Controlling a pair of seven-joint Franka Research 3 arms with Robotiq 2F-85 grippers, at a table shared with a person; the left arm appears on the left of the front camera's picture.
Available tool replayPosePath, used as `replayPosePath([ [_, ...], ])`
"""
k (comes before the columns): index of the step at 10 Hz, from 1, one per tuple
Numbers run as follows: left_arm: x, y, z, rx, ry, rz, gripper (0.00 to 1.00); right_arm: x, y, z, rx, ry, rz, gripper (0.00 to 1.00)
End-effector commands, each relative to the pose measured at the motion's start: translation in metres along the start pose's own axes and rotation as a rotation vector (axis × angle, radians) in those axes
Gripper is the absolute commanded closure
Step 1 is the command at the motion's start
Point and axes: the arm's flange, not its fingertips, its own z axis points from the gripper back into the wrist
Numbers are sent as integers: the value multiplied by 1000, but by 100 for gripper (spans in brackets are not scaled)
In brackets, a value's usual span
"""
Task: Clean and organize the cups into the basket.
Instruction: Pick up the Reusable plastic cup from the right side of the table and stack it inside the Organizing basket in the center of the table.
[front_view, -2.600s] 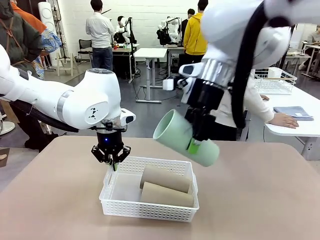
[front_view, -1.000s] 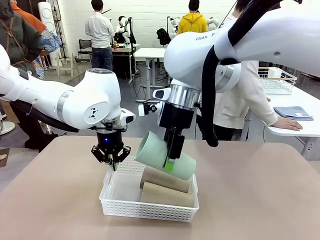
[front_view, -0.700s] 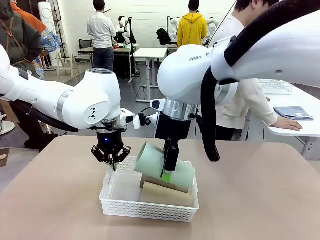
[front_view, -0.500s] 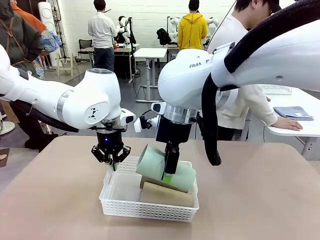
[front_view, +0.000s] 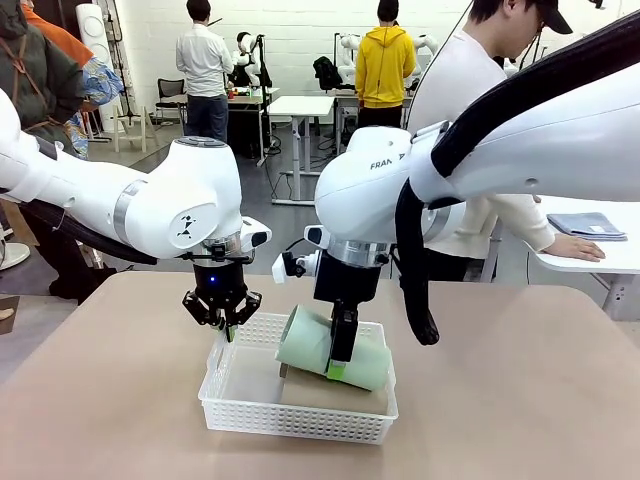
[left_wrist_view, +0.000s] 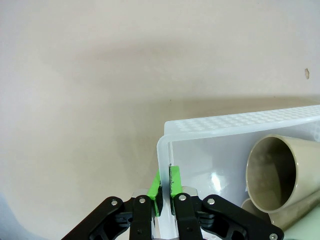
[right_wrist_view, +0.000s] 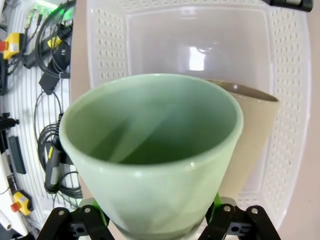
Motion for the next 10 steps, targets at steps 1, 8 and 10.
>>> replayPosePath([
  [1,1,-1,2,1,-7,1,100,4,-9,-3,5,26,-21,16],
  [8,1,-1,2,1,-7,1,100,-14,-21,-8,28,17,-54,16],
  [10,1,-1,2,1,-7,1,100,-13,-21,-8,29,18,-46,13],
])
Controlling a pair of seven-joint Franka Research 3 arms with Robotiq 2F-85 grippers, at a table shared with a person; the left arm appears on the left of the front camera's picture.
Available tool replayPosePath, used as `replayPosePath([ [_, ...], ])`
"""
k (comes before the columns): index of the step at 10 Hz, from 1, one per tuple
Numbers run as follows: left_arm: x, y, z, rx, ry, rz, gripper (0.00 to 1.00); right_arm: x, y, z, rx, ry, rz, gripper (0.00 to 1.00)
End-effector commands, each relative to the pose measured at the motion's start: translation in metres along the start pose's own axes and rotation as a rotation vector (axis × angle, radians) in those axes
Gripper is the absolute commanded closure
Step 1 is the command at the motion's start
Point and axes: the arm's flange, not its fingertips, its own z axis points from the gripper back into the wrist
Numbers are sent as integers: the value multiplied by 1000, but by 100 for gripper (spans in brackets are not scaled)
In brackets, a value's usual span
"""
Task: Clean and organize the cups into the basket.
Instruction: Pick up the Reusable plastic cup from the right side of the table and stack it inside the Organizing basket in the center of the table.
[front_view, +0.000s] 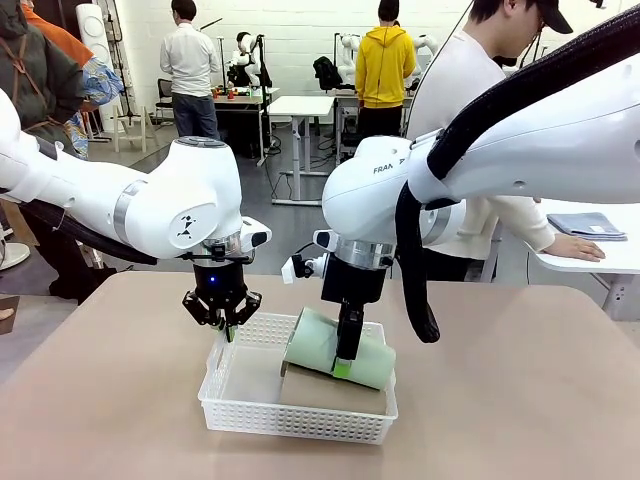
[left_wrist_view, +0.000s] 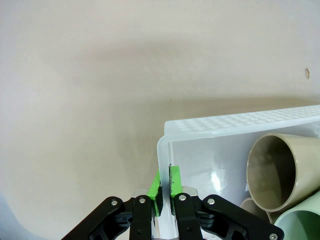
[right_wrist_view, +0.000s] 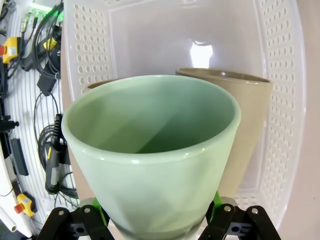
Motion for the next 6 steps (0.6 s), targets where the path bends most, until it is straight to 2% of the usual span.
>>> replayPosePath([
  [1,1,-1,2,1,-7,1,100,-1,0,-2,1,19,1,0],
  [4,1,-1,2,1,-7,1,100,0,13,6,-34,15,17,0],
  [6,1,-1,2,1,-7,1,100,-13,31,26,-106,-16,10,0],
])
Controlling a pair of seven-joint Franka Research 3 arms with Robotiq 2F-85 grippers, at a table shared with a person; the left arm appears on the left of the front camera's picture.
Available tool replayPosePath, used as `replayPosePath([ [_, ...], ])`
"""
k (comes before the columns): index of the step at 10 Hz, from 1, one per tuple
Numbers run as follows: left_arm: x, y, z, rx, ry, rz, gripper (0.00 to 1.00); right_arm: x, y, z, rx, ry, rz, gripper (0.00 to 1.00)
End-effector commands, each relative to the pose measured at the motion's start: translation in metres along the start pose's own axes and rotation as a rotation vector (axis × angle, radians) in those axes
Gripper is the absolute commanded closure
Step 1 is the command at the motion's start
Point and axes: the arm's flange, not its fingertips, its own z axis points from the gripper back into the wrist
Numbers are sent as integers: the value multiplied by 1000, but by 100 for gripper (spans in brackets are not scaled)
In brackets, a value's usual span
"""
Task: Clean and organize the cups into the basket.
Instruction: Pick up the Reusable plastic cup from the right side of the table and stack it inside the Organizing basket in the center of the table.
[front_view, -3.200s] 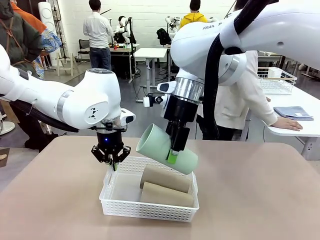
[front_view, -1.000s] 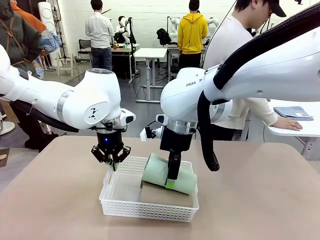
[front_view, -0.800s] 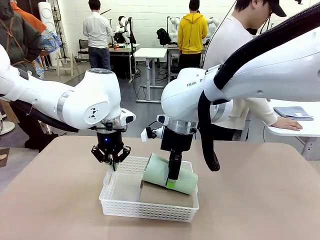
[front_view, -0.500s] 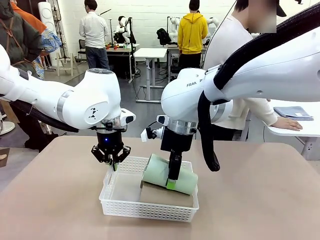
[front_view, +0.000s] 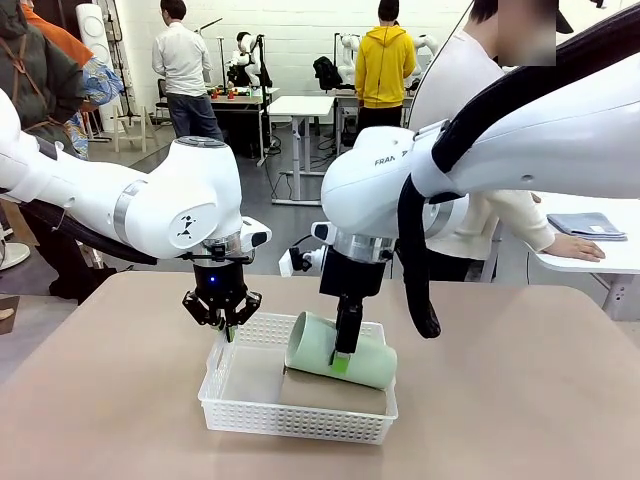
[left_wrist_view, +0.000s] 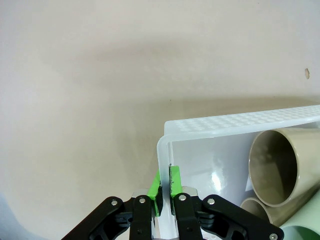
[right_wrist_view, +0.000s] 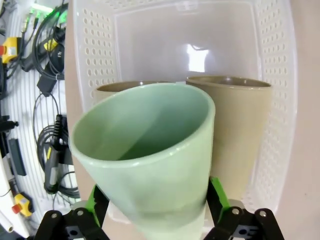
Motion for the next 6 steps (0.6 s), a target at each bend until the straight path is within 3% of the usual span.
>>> replayPosePath([
  [1,1,-1,2,1,-7,1,100,-31,28,22,-97,-44,-7,0],
  [4,1,-1,2,1,-7,1,100,-92,58,54,-172,-196,-17,0],
  [6,1,-1,2,1,-7,1,100,-138,60,41,-107,-321,71,0],
])
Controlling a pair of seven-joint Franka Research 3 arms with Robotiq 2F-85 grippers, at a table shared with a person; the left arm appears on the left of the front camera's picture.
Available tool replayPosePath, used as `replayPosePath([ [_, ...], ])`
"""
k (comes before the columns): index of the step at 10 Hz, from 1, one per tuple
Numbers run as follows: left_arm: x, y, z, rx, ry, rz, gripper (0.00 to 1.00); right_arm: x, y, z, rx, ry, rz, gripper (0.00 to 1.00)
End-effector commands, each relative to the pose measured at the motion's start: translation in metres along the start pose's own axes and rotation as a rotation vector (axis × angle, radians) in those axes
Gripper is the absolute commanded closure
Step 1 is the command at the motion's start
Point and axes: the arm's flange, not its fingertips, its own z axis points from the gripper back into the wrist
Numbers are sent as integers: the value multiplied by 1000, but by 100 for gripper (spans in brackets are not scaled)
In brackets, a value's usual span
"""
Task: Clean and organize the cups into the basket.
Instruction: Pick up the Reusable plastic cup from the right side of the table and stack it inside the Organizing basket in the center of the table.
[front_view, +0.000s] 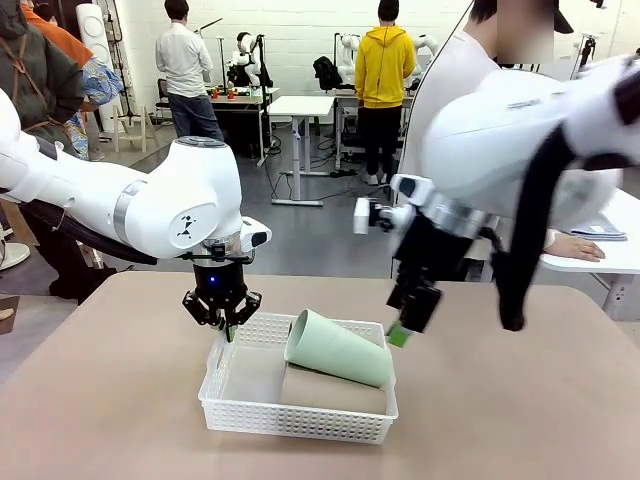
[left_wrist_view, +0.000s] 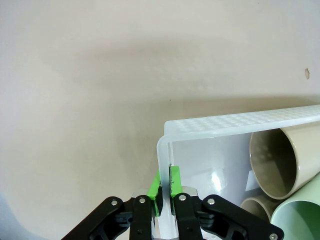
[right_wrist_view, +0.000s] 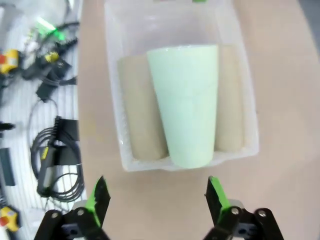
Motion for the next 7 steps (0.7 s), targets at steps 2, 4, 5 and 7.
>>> replayPosePath([
  [2,1,-1,2,1,-7,0,100,-48,8,-29,69,-113,52,0],
  [4,1,-1,2,1,-7,0,100,-46,6,-17,57,-76,36,0],
  [5,1,-1,2,1,-7,0,100,-46,6,-17,57,-76,36,0],
  [7,1,-1,2,1,-7,0,100,-46,6,-17,57,-76,36,0],
])
